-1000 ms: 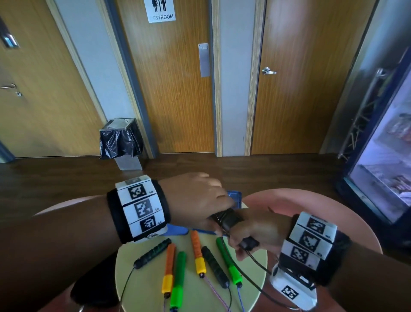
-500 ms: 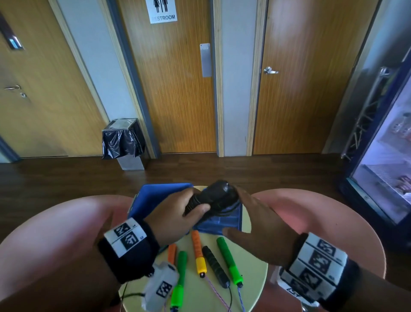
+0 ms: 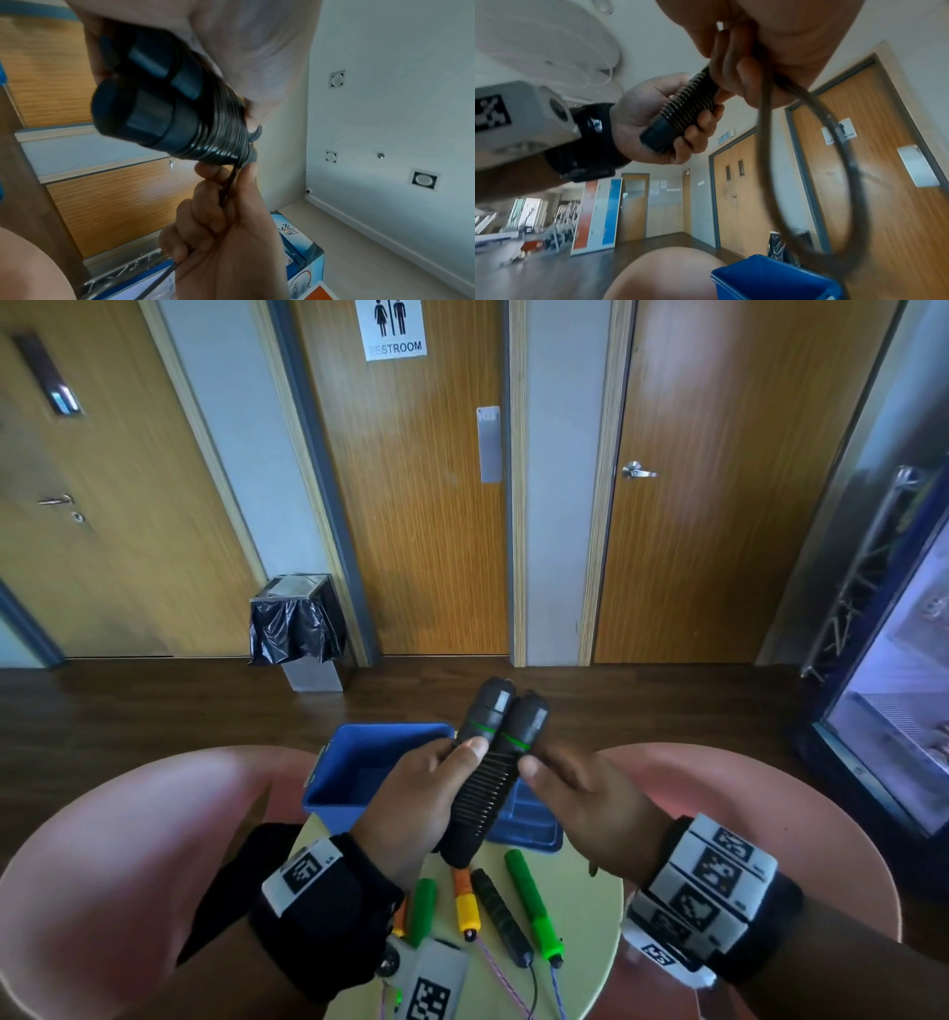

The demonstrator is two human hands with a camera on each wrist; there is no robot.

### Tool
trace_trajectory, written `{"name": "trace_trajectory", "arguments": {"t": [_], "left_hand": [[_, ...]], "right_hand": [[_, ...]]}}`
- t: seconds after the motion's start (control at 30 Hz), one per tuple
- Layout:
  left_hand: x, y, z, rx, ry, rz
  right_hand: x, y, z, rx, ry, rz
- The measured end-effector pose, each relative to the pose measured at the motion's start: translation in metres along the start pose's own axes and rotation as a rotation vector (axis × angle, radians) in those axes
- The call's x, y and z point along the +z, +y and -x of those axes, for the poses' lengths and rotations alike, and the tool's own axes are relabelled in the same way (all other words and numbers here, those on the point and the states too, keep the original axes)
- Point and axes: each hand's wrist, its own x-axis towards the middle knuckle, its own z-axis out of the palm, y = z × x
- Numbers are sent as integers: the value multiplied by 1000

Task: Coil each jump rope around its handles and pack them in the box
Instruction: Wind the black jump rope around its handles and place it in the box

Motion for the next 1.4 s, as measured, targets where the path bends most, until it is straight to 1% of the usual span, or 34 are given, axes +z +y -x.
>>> {"name": "trace_trajectory", "arguments": {"t": [0.1, 0.17, 0.27, 0.33, 0.43, 0.53, 0.63, 0.7, 0.8, 0.9, 0.97, 1.03, 1.1, 1.17, 1.23, 1.3, 1.33, 1.4], "left_hand": [[2, 3, 0, -25, 48, -4], [1, 4, -1, -67, 76, 51], [2, 6, 0, -94, 61, 101], [4, 8, 3, -85, 45, 121], [6, 10, 4, -61, 35, 149], [5, 15, 5, -65, 28, 176], [6, 16, 6, -42, 14, 173], [7, 15, 9, -23, 4, 186], [11, 16, 13, -9, -37, 259], [16, 17, 14, -93, -129, 402], [18, 21, 17, -145, -202, 454], [19, 24, 18, -197, -279, 486], [20, 25, 18, -256, -388, 523], [21, 24, 17, -287, -530, 588], [20, 24, 15, -300, -615, 591], [20, 26, 11, -317, -618, 509], [20, 28, 9, -323, -581, 441], [23, 31, 3, -307, -438, 322]], "right_hand": [[-2, 2, 0, -24, 5, 27], [-6, 0, 2, -55, -17, 116], [-12, 0, 4, -145, -31, 284], [-13, 0, 6, -174, -10, 340], [-15, -3, 8, -258, 43, 327], [-16, -2, 10, -345, 61, 367], [-16, 3, 12, -337, 55, 366], [-14, 6, 13, -311, 52, 276], [-13, 3, 13, -242, 51, 59], [-12, -1, 9, -168, 42, -157], [-15, -3, 7, -151, 23, -318], [-19, -10, 6, -178, 9, -367], [-20, -14, 2, -209, -2, -411], [-21, -17, -1, -194, -63, -485], [-24, -25, -4, -164, -146, -571], [-26, -28, -7, -154, -158, -632], [-26, -28, -9, -147, -128, -655], [-22, -26, -12, -109, -25, -660]]}}
